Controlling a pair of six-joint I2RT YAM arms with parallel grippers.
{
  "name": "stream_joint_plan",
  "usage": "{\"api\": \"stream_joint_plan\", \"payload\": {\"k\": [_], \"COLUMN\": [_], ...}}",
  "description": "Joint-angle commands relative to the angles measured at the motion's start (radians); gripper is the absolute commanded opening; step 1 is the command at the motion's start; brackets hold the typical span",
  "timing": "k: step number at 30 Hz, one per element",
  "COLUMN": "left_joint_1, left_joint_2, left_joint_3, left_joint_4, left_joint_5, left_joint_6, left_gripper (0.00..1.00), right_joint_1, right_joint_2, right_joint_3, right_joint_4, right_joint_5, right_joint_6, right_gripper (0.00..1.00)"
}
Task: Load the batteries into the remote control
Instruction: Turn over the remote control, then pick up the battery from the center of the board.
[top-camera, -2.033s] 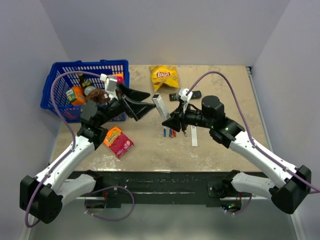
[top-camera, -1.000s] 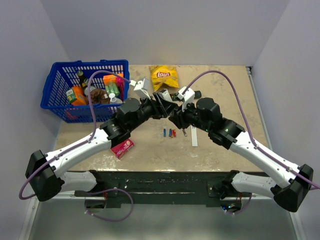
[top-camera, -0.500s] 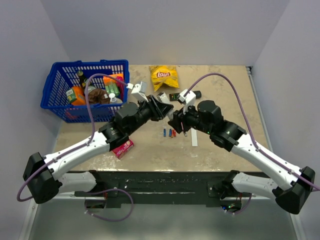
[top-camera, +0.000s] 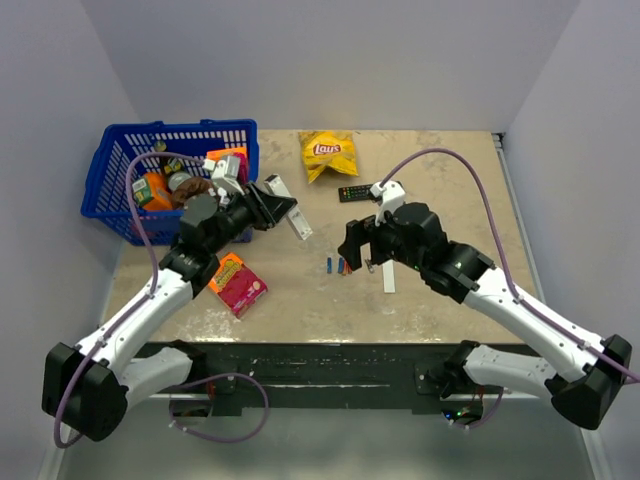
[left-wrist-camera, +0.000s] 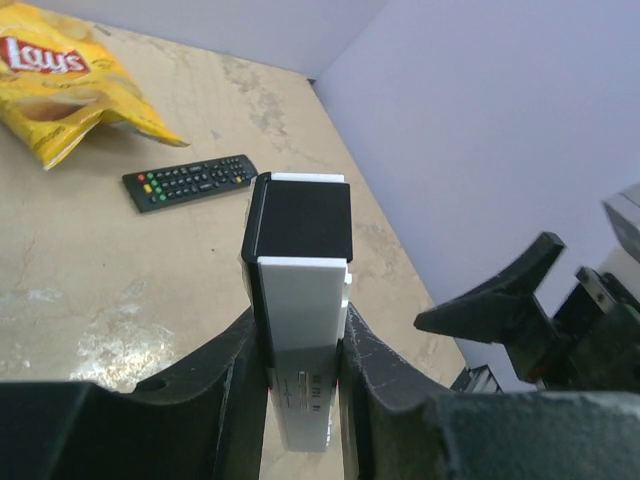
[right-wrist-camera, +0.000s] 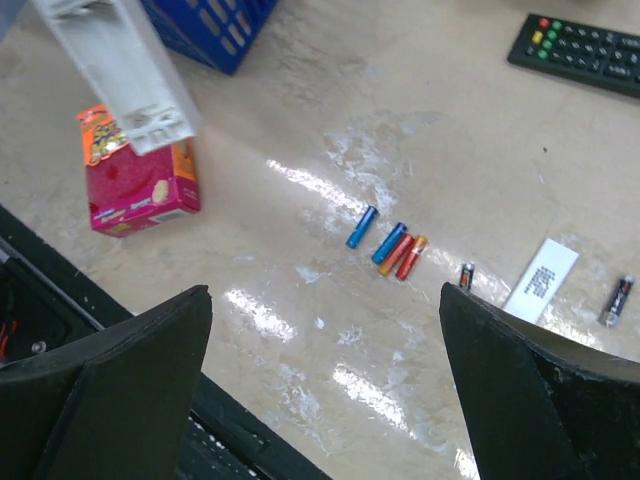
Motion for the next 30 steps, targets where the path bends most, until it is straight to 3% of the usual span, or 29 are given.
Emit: {"api": "stream_joint_plan", "payload": {"k": [1,5,8,15,25,30], "left_joint_1": [0.094,0.123,0.123,0.121,0.121,0.120], "left_joint_2": [0.021,0.061,0.076,0.055,0.038,0.050], "left_joint_3": [-0.023,-0.074,-0.090,-0.061,-0.080,-0.087], "left_joint_4": [0.171,0.266,0.280,0.134,0.133,0.133], "left_joint_5": [0.341,0.525,0.584,0.558,0.484,0.466], "left_joint_6": [0.068,0.082,0.080,0.198,0.160,0.143], "left_gripper": [0.01,0.00,0.00,0.00,0.00,0.00], "right_joint_1": [-0.014,-0.054,-0.089,-0.225,-0.272,-0.358], "right_joint_2": [0.070,0.127,0.174,0.248,0.409,0.427], "right_joint_3": [0.076,0.072,0.082,0.059,0.080,0.056], "right_joint_4": [-0.066,-0.095,-0.131,-0.149,-0.166,-0.149], "right_joint_5": [0.113,0.118,0.084,0.062,0.039,0.056], "right_joint_6": [0.076,0.113,0.133,0.121,0.024,0.050], "right_gripper": [0.98,0.90,0.85,0.72,0.61,0.48]}}
